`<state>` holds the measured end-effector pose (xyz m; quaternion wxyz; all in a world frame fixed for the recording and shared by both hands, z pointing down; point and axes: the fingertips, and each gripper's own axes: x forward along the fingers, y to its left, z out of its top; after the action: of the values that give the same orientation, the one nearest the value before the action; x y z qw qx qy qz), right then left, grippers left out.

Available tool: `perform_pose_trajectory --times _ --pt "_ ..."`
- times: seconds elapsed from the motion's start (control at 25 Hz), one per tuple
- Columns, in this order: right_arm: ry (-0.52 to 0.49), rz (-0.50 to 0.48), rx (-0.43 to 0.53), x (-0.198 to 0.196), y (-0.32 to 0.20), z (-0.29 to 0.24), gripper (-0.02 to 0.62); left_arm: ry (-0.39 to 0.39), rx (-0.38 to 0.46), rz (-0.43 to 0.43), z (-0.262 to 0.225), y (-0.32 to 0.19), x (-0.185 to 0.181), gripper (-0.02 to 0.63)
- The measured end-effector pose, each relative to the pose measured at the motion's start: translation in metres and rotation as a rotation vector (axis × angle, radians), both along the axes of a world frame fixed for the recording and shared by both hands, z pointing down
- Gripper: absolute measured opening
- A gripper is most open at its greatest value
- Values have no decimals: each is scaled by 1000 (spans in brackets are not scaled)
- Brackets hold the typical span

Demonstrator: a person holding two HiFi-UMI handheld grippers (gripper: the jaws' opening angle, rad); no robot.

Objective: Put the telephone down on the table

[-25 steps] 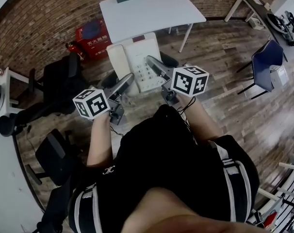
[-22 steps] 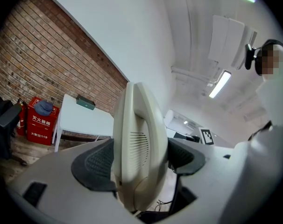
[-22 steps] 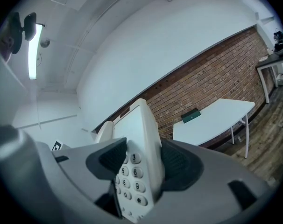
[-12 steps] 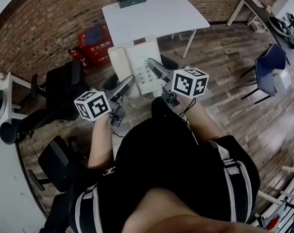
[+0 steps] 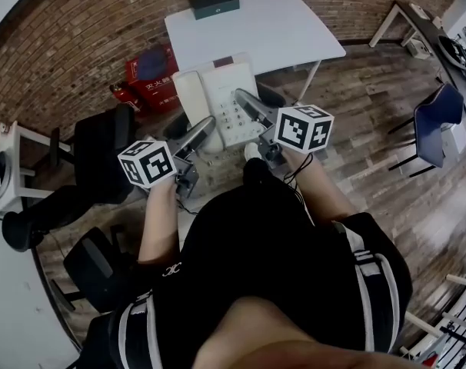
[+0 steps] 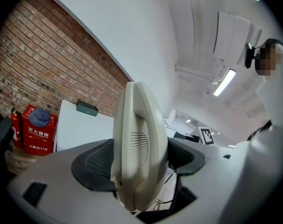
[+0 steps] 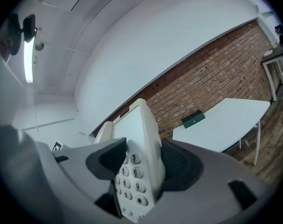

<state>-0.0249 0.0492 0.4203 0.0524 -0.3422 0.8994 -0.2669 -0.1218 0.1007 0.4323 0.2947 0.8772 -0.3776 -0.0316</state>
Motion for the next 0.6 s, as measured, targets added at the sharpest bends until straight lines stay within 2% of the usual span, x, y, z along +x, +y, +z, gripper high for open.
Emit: perform_pose_trajectory --times 0.2,0.6 --pt "4 -20 -50 -9 -80 -15 206 0 -49 -19 -17 -78 -8 359" --pt "23 -57 -113 -8 -201 -12 206 13 -115 -54 -16 -194 -5 359"
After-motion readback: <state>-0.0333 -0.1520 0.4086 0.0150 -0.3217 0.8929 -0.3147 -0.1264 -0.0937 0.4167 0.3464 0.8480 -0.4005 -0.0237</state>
